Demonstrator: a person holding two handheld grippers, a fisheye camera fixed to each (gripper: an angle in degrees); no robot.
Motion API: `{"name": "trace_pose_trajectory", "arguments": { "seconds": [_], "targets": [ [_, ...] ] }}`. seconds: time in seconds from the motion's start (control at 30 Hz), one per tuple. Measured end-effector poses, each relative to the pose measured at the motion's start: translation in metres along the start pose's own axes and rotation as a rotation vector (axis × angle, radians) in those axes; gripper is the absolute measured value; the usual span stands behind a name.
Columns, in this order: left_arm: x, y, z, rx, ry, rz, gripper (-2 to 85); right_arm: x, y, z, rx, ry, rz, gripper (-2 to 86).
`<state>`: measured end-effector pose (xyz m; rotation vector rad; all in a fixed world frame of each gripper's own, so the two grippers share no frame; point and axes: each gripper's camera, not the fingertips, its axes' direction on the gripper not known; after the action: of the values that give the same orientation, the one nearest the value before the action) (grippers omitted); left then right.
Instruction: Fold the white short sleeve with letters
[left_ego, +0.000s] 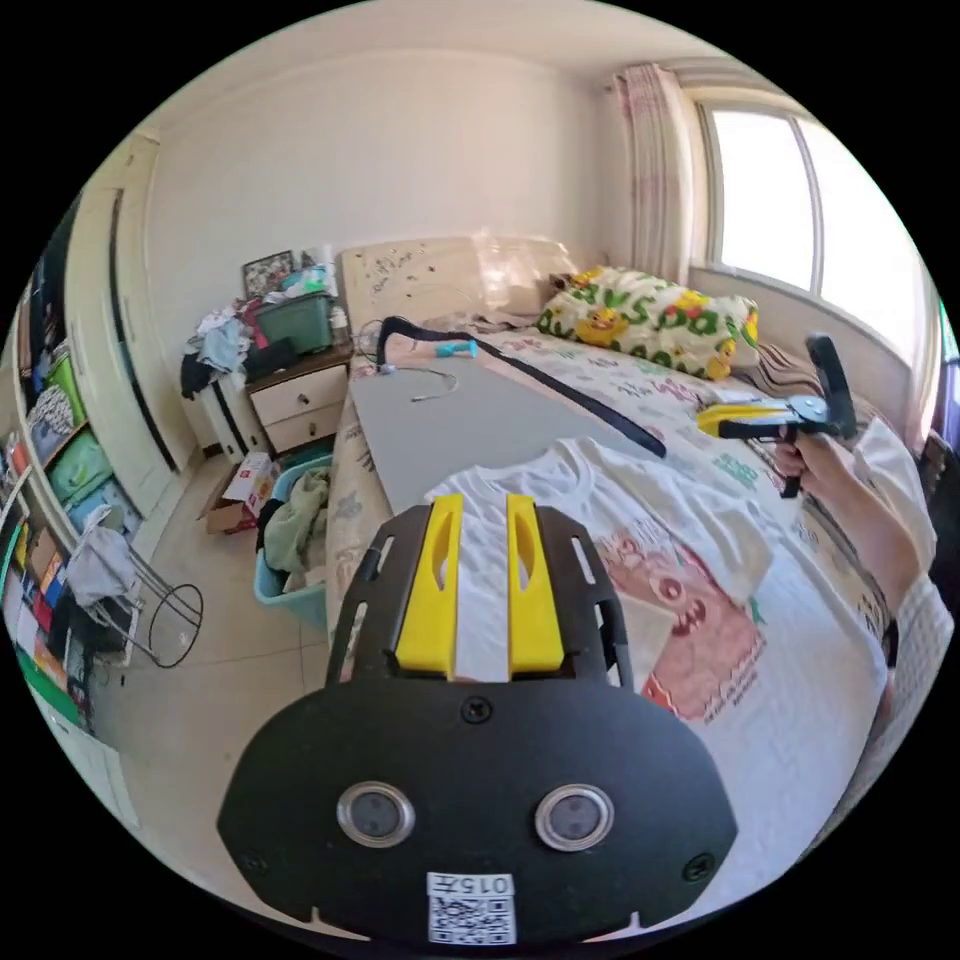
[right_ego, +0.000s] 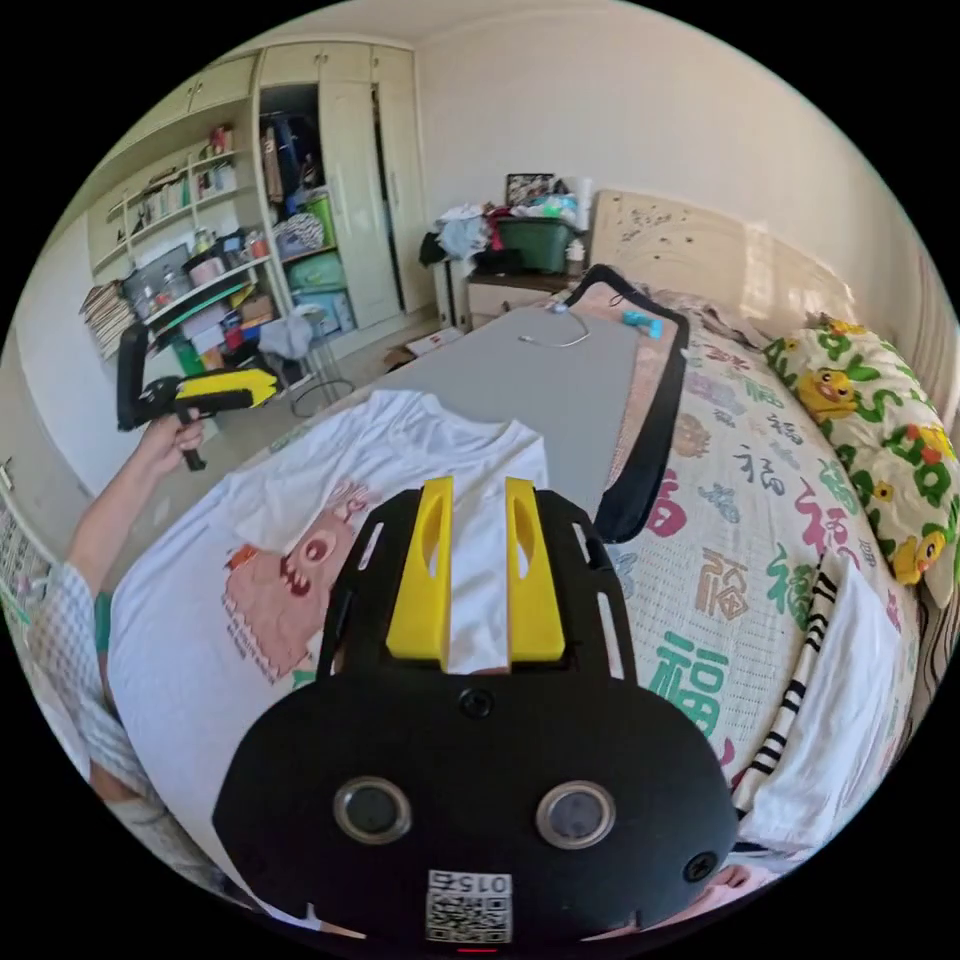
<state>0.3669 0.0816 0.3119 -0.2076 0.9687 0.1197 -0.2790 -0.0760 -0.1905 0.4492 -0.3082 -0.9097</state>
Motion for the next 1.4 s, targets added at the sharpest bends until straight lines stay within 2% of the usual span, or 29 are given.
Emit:
{"name": "trace_pose_trajectory", "arguments": {
  "seconds": [0.07,0.17,0.23,0.3,0.4,0.43,0.5,0.53,0.57,0.6,0.67,0.7,0.8,0.87,0.93,0.97,1.03,1.1,1.23,1.4],
  "targets": [
    [0.025,0.019,0.008,-0.069,0.118,0.083,7.5,-0.031,0.023,0.008,-0.106,-0.164,-0.141,10.7],
    [0.064,0.035,0.027,-0.169,0.251,0.172,8.4,-0.069,0.039,0.030,-0.286,-0.245,-0.291,13.6],
    [0.082,0.037,0.040,-0.224,0.261,0.212,8.1,-0.083,0.040,0.043,-0.327,-0.165,-0.328,12.8],
    [0.096,0.038,0.054,-0.272,0.212,0.257,4.9,-0.090,0.037,0.047,-0.290,-0.104,-0.348,8.8],
    [0.083,0.035,0.046,-0.253,0.188,0.157,2.1,-0.077,0.023,0.046,-0.253,0.024,-0.269,1.1],
    [0.077,0.035,0.040,-0.230,0.150,0.132,1.9,-0.061,0.016,0.037,-0.206,0.122,-0.200,0.6],
    [0.041,0.039,0.004,-0.122,-0.115,0.022,1.6,-0.023,0.009,0.016,-0.116,0.299,-0.074,0.2],
    [0.027,0.042,-0.005,-0.101,-0.193,-0.028,1.7,0.011,0.006,0.002,-0.080,0.454,0.040,0.3],
    [-0.004,0.053,-0.018,-0.083,-0.354,-0.155,2.0,0.047,0.008,-0.004,-0.108,0.620,0.171,0.6],
    [-0.035,0.067,-0.026,-0.120,-0.488,-0.284,2.6,0.065,0.010,-0.004,-0.153,0.680,0.240,1.1],
    [-0.067,0.090,-0.036,-0.214,-0.601,-0.421,6.0,0.117,0.027,-0.002,-0.348,0.763,0.446,5.9],
    [-0.073,0.101,-0.047,-0.209,-0.623,-0.450,7.6,0.123,0.030,-0.005,-0.352,0.786,0.475,7.8],
    [-0.066,0.099,-0.064,-0.105,-0.517,-0.419,7.0,0.120,0.022,-0.021,-0.223,0.799,0.475,7.4],
    [-0.056,0.078,-0.052,-0.081,-0.386,-0.384,5.9,0.100,-0.004,-0.014,-0.107,0.631,0.416,4.8],
    [-0.038,0.053,-0.031,-0.052,-0.259,-0.322,3.9,0.080,-0.026,0.010,-0.075,0.457,0.346,1.8],
    [-0.027,0.037,-0.011,-0.068,-0.219,-0.291,2.2,0.067,-0.042,0.032,-0.097,0.370,0.303,0.6],
    [-0.013,0.015,0.022,-0.134,-0.196,-0.266,0.5,0.049,-0.061,0.065,-0.148,0.329,0.245,-0.5],
    [-0.005,-0.006,0.061,-0.216,-0.151,-0.271,-0.5,0.034,-0.074,0.094,-0.196,0.379,0.196,-0.8],
    [0.005,-0.020,0.103,-0.314,-0.205,-0.248,-0.8,0.028,-0.087,0.148,-0.328,0.480,0.132,-1.0],
    [-0.005,-0.029,0.105,-0.285,-0.229,-0.278,-0.8,0.036,-0.090,0.183,-0.352,0.604,0.110,-0.9]
  ]
}}
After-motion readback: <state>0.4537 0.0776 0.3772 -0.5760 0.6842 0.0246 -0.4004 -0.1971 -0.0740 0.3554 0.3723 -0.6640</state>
